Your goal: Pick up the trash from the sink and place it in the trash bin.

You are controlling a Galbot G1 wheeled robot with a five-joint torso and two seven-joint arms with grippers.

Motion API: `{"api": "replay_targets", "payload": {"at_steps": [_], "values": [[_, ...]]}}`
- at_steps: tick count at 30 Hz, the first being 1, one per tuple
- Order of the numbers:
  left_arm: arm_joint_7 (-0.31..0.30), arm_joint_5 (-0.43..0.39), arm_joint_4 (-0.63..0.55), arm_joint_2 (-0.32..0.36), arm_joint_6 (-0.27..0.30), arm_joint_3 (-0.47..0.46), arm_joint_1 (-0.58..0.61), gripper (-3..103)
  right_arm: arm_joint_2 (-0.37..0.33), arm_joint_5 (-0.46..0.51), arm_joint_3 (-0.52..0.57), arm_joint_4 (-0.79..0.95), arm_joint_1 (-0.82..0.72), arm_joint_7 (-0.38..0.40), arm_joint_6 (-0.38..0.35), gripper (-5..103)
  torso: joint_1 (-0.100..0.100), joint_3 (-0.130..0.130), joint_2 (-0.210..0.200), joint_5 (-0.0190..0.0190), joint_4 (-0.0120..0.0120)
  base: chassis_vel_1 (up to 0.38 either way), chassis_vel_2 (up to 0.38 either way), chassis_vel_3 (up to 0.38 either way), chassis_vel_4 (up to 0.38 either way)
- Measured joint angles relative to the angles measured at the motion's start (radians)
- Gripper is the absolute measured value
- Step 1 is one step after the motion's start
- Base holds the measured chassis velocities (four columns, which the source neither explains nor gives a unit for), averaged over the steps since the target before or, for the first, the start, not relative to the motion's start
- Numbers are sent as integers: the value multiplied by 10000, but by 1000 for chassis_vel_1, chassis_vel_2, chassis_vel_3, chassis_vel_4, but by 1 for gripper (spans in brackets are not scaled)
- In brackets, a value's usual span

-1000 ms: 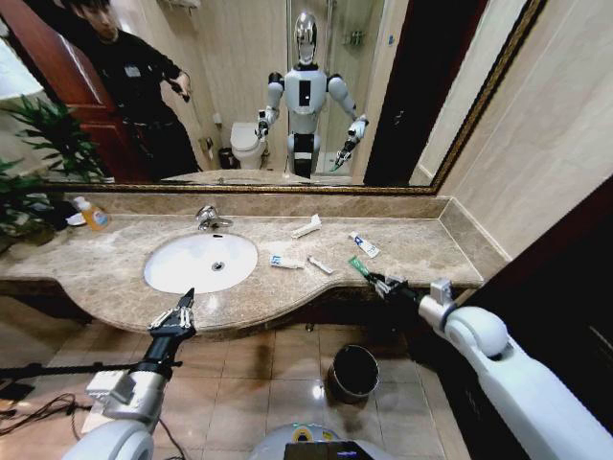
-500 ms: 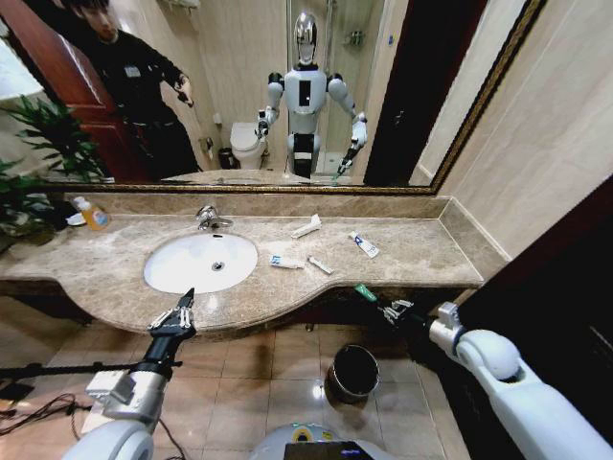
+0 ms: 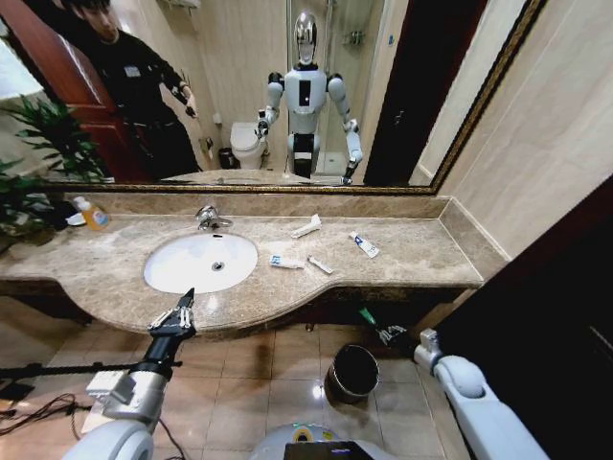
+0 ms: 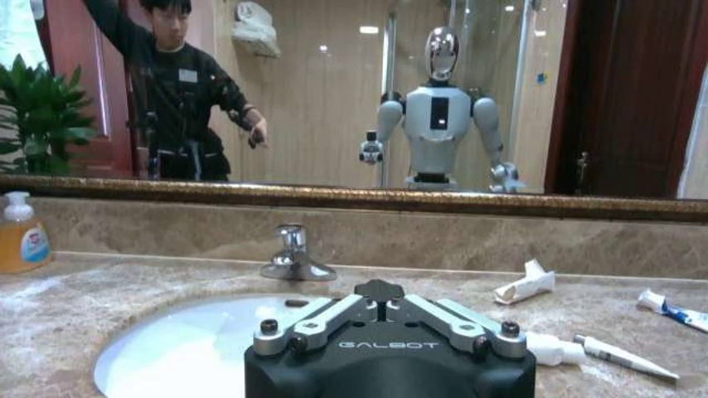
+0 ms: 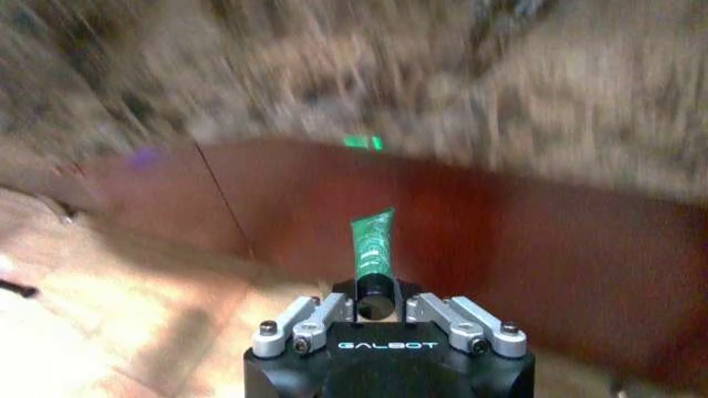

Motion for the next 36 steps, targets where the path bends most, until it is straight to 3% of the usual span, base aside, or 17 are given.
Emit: {"api": "replay_targets", "payload": {"at_steps": [15, 19, 28, 31, 33, 34, 36], "values": [[0, 0, 0, 0, 0, 0, 0, 0, 1302, -1493, 47, -2723, 661, 15, 837, 19, 0, 0, 0, -3, 0, 0, 0, 0, 0], [0, 0, 0, 0, 0, 0, 0, 0, 1981, -2099, 60, -3821, 1142, 215, 1406, 19, 0, 0, 0, 0, 0, 0, 0, 0, 0], [0, 0, 0, 0, 0, 0, 0, 0, 2566, -2548, 124, -5091, 1668, 907, 1828, 19, 0, 0, 0, -1, 0, 0, 0, 0, 0], [0, -1, 0, 0, 0, 0, 0, 0, 2709, -2025, 27, -5065, 1671, 1551, 1249, 19, 0, 0, 0, -1, 0, 0, 0, 0, 0], [0, 0, -1, 0, 0, 0, 0, 0, 2820, -1236, -80, -4799, 1625, 2230, 444, 19, 0, 0, 0, -1, 0, 0, 0, 0, 0], [0, 0, -1, 0, 0, 0, 0, 0, 2820, -1236, -80, -4799, 1625, 2230, 444, 19, 0, 0, 0, -1, 0, 0, 0, 0, 0], [0, 0, 0, 0, 0, 0, 0, 0, 2917, -136, -258, -4447, 1566, 3205, -484, 19, 0, 0, 0, 0, 0, 0, 0, 0, 0]]}}
